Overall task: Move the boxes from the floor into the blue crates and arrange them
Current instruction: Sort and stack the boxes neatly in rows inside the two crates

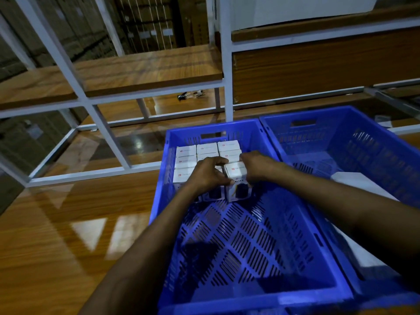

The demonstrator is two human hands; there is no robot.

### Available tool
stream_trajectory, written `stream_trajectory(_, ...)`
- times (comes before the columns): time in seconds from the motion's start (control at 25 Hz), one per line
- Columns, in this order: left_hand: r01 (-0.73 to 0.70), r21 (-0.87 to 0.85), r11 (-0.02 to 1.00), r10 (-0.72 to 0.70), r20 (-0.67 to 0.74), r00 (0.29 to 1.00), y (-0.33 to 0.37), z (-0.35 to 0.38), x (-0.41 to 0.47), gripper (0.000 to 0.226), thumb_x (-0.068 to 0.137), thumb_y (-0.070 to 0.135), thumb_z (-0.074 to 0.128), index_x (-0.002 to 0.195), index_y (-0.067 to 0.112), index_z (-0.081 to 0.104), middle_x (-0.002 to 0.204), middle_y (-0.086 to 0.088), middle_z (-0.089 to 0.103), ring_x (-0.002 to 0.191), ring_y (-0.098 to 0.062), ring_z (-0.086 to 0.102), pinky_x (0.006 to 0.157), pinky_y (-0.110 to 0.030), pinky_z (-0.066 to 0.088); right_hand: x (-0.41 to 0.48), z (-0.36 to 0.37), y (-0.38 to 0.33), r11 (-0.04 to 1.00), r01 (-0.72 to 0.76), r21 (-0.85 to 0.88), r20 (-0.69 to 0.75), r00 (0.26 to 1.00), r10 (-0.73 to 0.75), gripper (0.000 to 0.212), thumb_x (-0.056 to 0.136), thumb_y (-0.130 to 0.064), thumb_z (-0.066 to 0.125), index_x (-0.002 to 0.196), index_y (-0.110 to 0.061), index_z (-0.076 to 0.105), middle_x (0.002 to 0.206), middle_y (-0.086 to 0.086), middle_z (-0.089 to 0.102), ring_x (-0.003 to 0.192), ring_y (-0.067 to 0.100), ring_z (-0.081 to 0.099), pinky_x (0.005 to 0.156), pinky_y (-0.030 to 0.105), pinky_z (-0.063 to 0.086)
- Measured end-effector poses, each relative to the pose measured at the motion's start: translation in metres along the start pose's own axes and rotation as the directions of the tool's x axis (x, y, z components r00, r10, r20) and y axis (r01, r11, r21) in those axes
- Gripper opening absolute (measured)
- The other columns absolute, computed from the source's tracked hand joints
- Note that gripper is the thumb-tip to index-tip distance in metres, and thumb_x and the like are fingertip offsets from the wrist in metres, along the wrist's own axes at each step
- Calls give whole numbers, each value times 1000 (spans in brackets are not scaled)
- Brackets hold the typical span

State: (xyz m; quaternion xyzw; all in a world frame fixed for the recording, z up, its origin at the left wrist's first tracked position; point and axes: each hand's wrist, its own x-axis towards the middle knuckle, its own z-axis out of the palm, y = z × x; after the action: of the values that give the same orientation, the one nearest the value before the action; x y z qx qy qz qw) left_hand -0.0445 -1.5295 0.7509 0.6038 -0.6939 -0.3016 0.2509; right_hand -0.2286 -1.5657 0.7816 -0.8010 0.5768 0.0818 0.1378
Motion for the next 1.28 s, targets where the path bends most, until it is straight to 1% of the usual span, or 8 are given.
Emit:
stream_trajectory(0.12,-22,134,991,28,-44,999,-5,5,5,74,66,35,94,132,24,63,117,7,68,84,-6,60,69,-18,46,5,5,-4,995,-76,67,-19,997,77,63,69,-7,86,125,-9,55,125,14,62,107,30,65,74,32,53)
stream_trajectory(0.32,-47,246,968,68,-75,995,-14,13,11,70,67,31,92,130,26,63,120,2,69,105,-21,62,82,-36,55,15,21,-18,917,-253,307,-51,958,281,69,82,-5,75,137,-5,33,134,20,56,118,38,61,79,41,49)
stream_trajectory(0.48,-72,300,951,102,-86,991,-15,16,11,69,72,29,89,134,24,59,126,2,60,113,-21,55,89,-36,52,20,24,-21,843,-390,371,34,913,407,90,78,-1,81,146,-3,22,137,22,53,118,39,61,84,44,54)
stream_trajectory(0.64,-71,547,834,173,-138,975,-13,16,9,77,76,35,84,144,23,49,145,-1,45,126,-26,45,99,-40,44,26,25,-20,906,-325,271,144,944,296,46,78,-5,82,120,1,67,103,15,76,84,27,75,68,35,61)
stream_trajectory(0.76,-38,618,785,126,-100,987,-14,20,10,88,80,43,80,153,24,36,159,-3,34,138,-29,40,107,-44,38,28,29,-20,931,-286,228,123,957,264,33,78,-6,83,109,-3,72,95,12,76,78,25,74,68,33,61)
stream_trajectory(1.0,-40,749,661,131,-63,989,-23,33,6,97,86,42,76,161,25,17,166,-6,23,150,-30,24,115,-46,30,29,32,-21,931,-290,220,116,956,271,55,78,-10,85,126,-3,59,115,14,71,91,26,71,73,31,60)
stream_trajectory(1.12,-44,743,668,134,-62,989,-25,35,6,98,87,41,74,162,24,14,167,-7,20,153,-30,20,117,-44,27,27,33,-20,936,-291,199,117,955,273,77,83,-21,82,144,-4,37,140,16,56,120,29,62,94,35,55)
stream_trajectory(1.28,-15,783,622,128,-83,988,-33,37,1,106,87,54,70,163,22,4,169,-11,10,155,-33,13,123,-47,17,22,33,-22,893,-309,327,131,951,281,107,80,-29,85,154,-2,12,150,20,42,128,34,55,99,38,52)
